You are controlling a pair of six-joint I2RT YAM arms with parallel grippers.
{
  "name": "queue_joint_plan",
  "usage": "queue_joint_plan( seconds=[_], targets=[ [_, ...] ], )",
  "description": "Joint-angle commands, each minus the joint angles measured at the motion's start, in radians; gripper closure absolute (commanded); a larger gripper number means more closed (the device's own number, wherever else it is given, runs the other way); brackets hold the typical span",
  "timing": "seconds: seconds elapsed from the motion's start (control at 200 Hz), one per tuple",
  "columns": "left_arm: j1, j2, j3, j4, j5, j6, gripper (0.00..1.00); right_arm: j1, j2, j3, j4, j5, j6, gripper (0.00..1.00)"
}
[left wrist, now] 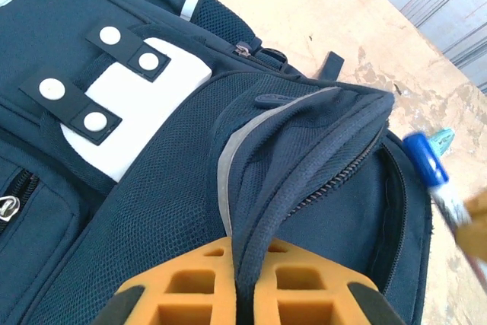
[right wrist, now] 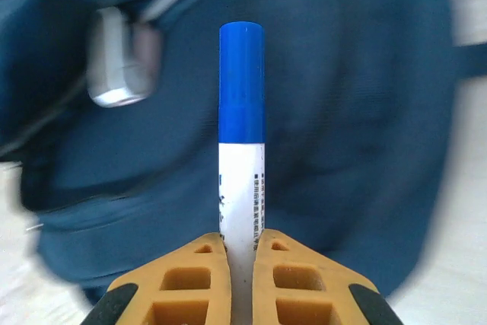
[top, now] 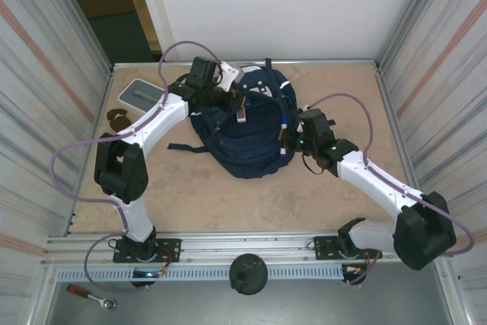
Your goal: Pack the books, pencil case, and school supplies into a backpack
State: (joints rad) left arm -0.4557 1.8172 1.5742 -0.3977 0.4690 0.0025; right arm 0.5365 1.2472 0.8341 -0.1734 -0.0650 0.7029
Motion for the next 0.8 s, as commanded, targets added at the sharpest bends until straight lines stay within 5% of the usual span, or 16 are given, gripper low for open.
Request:
queue_joint_plan(
  seconds=[0.0,0.281,0.371,0.486,0.616,0.792],
  targets=[
    [0.02,-0.048,0.009,0.073,0.035,-0.015,1.0,0.036,0.124,0.095,0.087,-0.14,0.101,0.95],
    [0.017,-0.053,-0.006,0.082,0.035,-0.022,1.0,-0.023,0.475,0.342,0.265,-0.161,0.337,0.89],
    [0.016,-0.054,-0.01,0.083,0.036,-0.021,1.0,-0.036,0.491,0.363,0.259,-0.149,0.329,0.71],
    [0.017,-0.056,-0.02,0.088,0.034,-0.016,1.0,-0.031,0.398,0.294,0.213,-0.128,0.264,0.55],
    [0.017,-0.053,-0.032,0.097,0.028,-0.013,1.0,-0.053,0.217,0.15,0.134,-0.121,0.186,0.53],
    [0.017,-0.058,-0.039,0.097,0.026,-0.01,1.0,-0.185,-0.065,-0.019,-0.247,0.173,0.042,0.44]
  ],
)
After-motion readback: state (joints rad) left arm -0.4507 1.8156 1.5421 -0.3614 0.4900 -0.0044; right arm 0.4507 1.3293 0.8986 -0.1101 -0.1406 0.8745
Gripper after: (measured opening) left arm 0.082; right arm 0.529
